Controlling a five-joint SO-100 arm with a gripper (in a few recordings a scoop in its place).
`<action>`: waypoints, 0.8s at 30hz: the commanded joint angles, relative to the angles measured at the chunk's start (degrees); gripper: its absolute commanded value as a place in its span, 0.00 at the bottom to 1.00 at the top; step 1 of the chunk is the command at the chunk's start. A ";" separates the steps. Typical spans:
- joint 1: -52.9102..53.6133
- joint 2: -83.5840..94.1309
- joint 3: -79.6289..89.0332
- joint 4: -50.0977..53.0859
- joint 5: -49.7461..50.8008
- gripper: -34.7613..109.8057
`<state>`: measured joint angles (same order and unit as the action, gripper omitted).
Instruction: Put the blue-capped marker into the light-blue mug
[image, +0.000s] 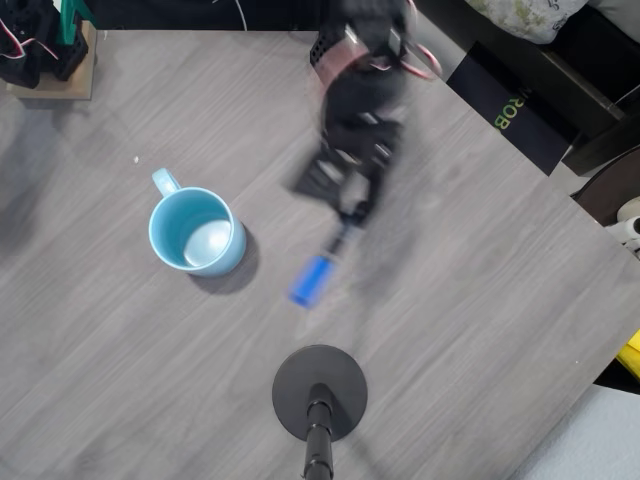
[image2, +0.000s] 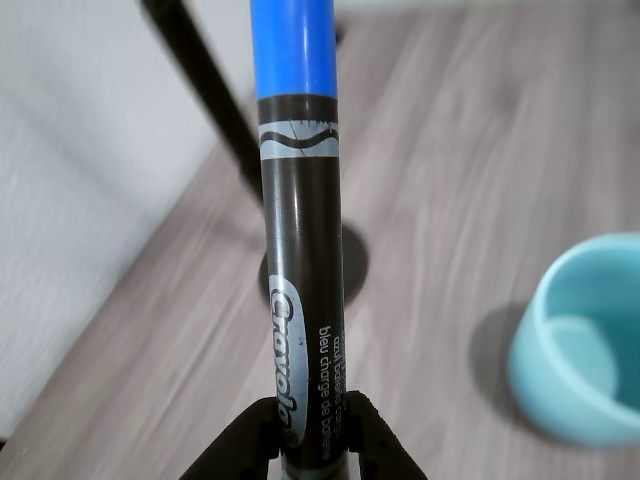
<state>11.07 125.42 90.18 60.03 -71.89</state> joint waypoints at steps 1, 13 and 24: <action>6.86 9.40 8.70 -9.32 -4.83 0.24; 18.19 23.91 43.24 -41.31 -14.59 0.24; 25.66 8.35 53.61 -69.08 -19.07 0.24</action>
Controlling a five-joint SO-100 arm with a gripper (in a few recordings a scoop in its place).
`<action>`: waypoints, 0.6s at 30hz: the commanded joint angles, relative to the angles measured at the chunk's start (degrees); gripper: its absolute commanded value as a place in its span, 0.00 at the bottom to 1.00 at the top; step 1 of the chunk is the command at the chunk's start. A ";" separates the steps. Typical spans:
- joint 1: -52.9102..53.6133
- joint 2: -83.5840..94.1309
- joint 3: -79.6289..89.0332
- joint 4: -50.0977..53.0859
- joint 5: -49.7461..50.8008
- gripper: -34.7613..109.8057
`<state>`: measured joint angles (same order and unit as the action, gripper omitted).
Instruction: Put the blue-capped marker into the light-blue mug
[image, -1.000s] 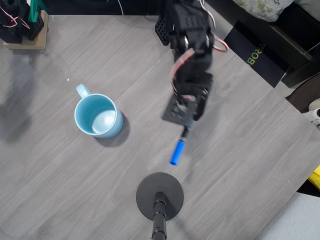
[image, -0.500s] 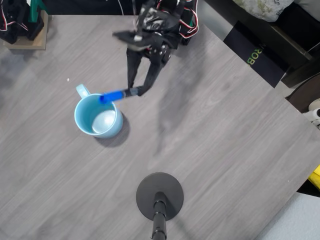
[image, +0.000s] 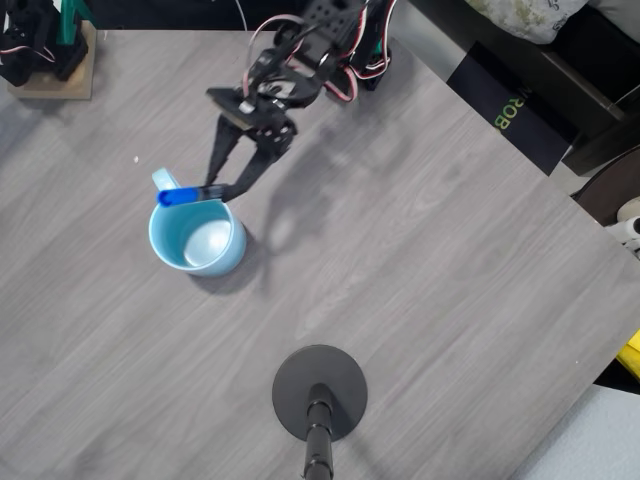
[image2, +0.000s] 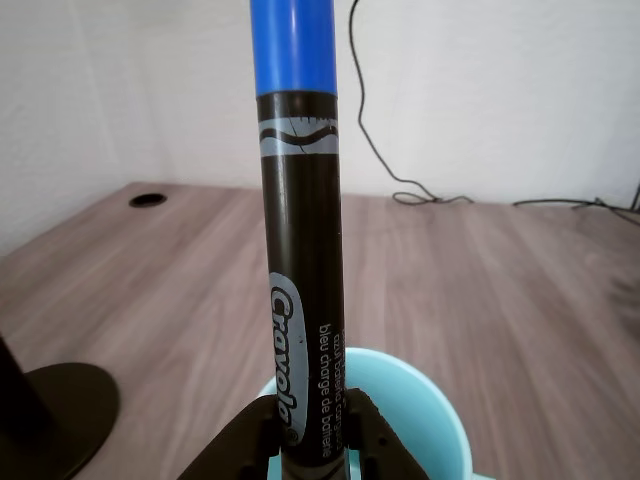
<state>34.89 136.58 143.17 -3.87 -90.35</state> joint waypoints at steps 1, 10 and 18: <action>2.64 -4.83 1.14 -8.26 -0.97 0.24; 5.54 -27.60 1.32 -33.40 -5.27 0.24; 5.54 -41.22 1.05 -49.83 -8.79 0.24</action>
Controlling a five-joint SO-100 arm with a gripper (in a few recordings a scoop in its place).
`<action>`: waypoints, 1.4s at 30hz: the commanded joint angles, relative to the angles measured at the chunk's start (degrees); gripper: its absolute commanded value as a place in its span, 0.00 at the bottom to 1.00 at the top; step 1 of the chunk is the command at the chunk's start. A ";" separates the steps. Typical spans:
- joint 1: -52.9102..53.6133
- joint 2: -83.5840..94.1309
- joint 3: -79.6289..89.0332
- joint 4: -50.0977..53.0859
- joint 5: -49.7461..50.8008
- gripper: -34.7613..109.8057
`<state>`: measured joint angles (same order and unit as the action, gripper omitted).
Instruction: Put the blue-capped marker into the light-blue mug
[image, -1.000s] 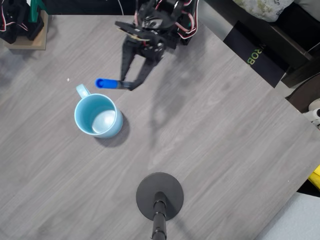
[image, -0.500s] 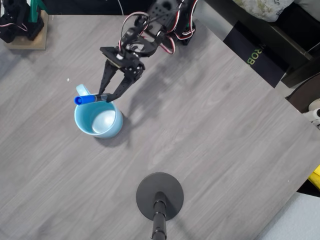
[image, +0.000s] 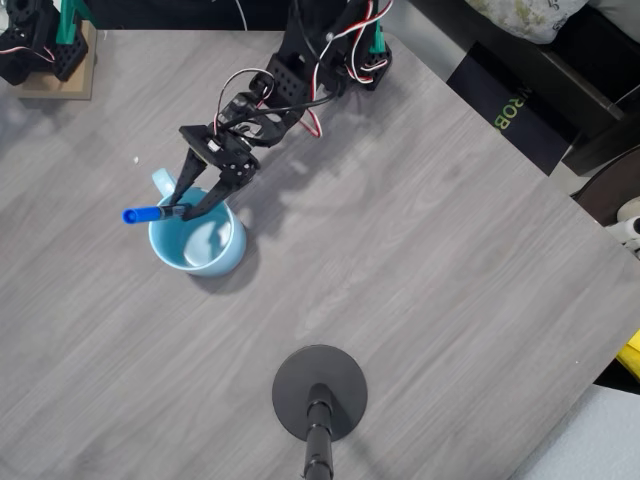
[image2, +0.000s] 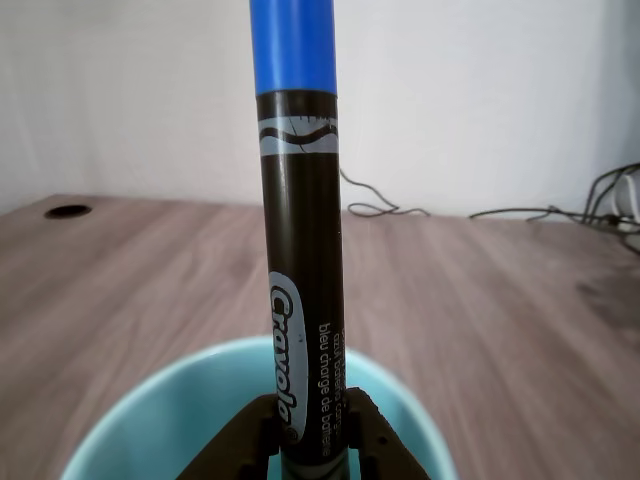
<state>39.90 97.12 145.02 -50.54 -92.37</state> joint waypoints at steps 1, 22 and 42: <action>0.53 -2.46 -0.88 -3.69 -6.86 0.24; 0.35 -2.37 0.35 -5.71 -6.33 0.44; -20.21 37.09 -14.41 80.68 45.62 0.24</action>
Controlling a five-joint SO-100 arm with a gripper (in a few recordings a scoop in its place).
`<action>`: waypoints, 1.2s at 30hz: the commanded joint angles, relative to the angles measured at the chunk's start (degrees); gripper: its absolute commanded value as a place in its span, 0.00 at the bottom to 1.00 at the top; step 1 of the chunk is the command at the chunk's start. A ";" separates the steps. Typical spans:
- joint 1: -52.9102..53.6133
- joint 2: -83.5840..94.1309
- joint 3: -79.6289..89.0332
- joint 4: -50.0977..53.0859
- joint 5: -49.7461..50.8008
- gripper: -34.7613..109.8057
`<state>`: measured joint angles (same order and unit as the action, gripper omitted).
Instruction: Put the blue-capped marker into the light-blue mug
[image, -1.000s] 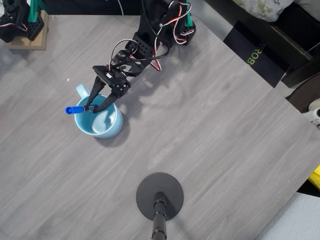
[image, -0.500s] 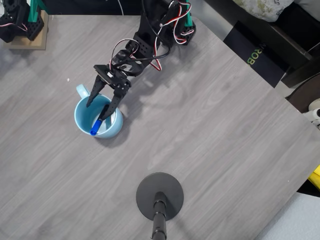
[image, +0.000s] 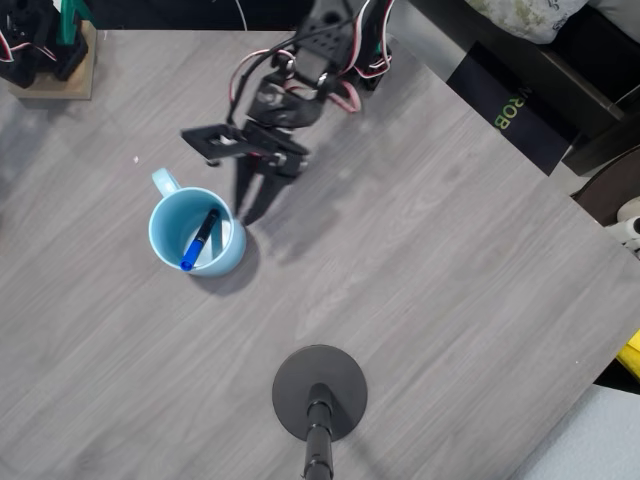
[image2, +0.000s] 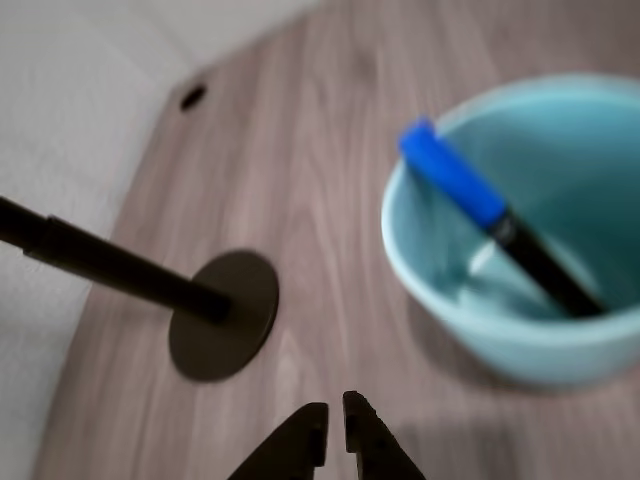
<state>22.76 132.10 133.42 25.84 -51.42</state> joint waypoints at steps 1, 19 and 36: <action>-4.39 2.29 -2.81 6.33 6.50 0.24; -22.24 11.25 3.25 24.61 27.86 0.24; -31.64 50.19 33.93 28.30 38.32 0.24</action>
<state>-7.65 174.90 164.36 53.09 -13.36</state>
